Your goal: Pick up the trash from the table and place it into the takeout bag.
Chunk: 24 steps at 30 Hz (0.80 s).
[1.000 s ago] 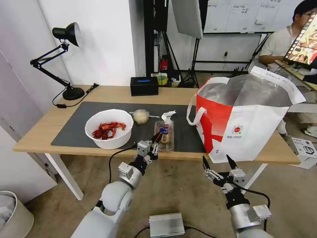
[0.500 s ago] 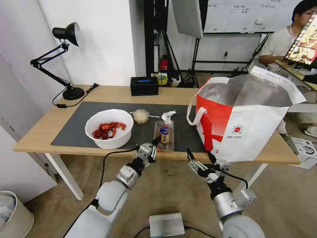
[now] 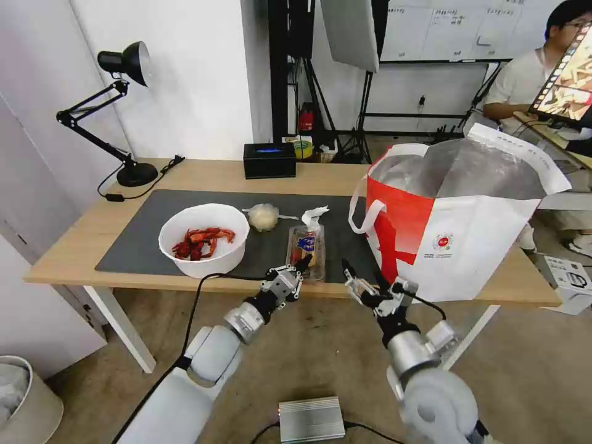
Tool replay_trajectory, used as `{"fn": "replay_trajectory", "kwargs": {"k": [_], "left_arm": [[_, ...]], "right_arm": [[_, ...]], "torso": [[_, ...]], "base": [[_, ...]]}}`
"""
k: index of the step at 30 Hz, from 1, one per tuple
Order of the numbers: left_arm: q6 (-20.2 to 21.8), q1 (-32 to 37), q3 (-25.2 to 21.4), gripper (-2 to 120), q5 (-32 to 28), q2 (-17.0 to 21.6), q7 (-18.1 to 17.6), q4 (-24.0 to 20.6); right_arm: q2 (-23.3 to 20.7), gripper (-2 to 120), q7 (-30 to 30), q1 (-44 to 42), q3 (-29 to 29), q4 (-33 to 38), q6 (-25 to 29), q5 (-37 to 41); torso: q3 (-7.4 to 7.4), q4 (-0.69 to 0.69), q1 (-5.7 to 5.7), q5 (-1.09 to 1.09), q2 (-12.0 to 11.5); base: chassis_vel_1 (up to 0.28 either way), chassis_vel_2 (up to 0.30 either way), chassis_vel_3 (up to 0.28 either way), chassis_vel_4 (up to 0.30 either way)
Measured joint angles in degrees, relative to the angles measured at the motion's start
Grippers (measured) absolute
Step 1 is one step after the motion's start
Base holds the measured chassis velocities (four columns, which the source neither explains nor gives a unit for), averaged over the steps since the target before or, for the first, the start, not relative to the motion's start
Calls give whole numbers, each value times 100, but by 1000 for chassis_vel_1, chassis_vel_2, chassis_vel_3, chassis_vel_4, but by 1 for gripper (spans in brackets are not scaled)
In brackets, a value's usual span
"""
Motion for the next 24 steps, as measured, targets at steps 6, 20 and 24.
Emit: {"fn": "replay_trajectory", "kwargs": {"k": [6,20,24], "left_arm": [[-91,101,-141,0,257,-15,102,-13],[-180,166,-179,0,464,-167,218,46],[-193,113,-128,0,534,-230,231,170]], "right_arm": [[140,100,184,363,-204,-223,-152,311],[404,100,527,923,-349,-568,-372,1029],[499,100,590,1171,-397,-769,-440,1164]], "torso": [[-1,1,0,0,0],[-1,0,-1,-1,1],[-1,0,-1,0,1]], "base": [[0,0,0,0],[0,0,0,0],[0,0,0,0]]}}
